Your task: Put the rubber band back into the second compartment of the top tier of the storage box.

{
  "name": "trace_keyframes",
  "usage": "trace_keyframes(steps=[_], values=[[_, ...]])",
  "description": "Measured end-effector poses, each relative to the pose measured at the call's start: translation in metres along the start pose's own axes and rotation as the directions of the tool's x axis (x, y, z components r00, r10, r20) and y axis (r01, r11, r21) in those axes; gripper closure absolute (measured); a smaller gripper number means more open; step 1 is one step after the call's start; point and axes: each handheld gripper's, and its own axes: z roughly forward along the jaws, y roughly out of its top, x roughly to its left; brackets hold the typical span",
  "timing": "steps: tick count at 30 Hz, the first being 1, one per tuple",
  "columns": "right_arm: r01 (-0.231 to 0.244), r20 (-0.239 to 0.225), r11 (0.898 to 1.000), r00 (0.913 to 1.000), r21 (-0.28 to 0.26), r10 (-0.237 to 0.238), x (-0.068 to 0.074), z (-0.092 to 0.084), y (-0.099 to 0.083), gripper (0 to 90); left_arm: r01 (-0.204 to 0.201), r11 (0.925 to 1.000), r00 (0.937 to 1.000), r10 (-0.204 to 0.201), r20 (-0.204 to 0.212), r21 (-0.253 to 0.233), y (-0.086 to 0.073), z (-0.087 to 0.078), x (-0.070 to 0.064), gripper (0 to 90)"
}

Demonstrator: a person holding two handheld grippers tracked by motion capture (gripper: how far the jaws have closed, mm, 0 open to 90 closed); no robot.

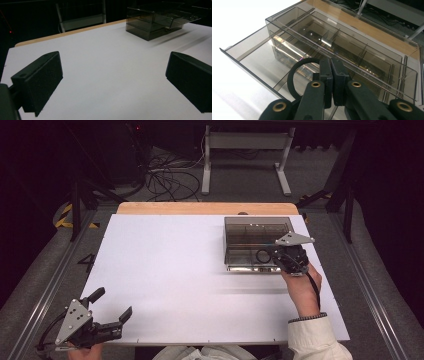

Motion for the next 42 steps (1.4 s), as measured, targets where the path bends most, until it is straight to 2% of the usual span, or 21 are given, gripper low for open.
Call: trace_keyframes(steps=[7,8,10,15,18,20,36,38,42], values=[[-0.002,-0.003,1.0,1.0,0.006,0.002,-0.001,0.003,-0.001,87.3,0.004,1.0,1.0,-0.004,-0.001,-0.001,0.0,0.0,0.0,1.9],[-0.004,-0.001,1.0,1.0,0.005,0.004,-0.001,0.003,-0.001,83.5,0.004,1.0,1.0,-0.004,-0.001,-0.001,0.0,0.0,0.0,1.9],[0.005,0.019,1.0,0.9998,-0.015,-0.005,-0.001,0.004,-0.002,65.1,0.001,1.0,1.0,-0.001,0.001,0.0,0.0,0.0,0.0,1.9],[-0.005,0.026,0.999,0.9996,-0.037,0.005,-0.004,0.001,-0.002,56.8,0.0,1.0,1.0,0.0,0.0,-0.001,0.0,0.0,0.0,1.9],[-0.004,0.023,0.999,0.9997,-0.045,0.005,-0.003,0.0,-0.001,55.8,0.0,1.0,1.0,0.0,-0.001,0.0,0.0,0.0,0.0,1.9],[-0.008,0.013,0.999,0.9999,-0.053,0.009,-0.003,-0.002,0.0,52.1,-0.001,1.0,1.0,0.001,-0.002,-0.001,0.0,0.0,0.0,1.9],[-0.006,0.0,0.997,1.0,-0.075,0.006,-0.001,-0.008,0.003,47.8,0.001,1.0,1.0,-0.001,-0.001,0.002,0.0,-0.001,0.0,1.9],[-0.019,-0.026,0.996,0.9995,-0.085,0.017,-0.001,-0.01,0.006,42.6,0.005,1.0,1.0,-0.005,-0.002,-0.003,-0.001,-0.002,-0.001,1.9],[-0.022,-0.039,0.996,0.9991,-0.084,0.019,0.001,-0.013,0.009,40.3,0.007,1.0,1.0,-0.007,-0.004,-0.004,-0.001,-0.003,0.0,1.9]])
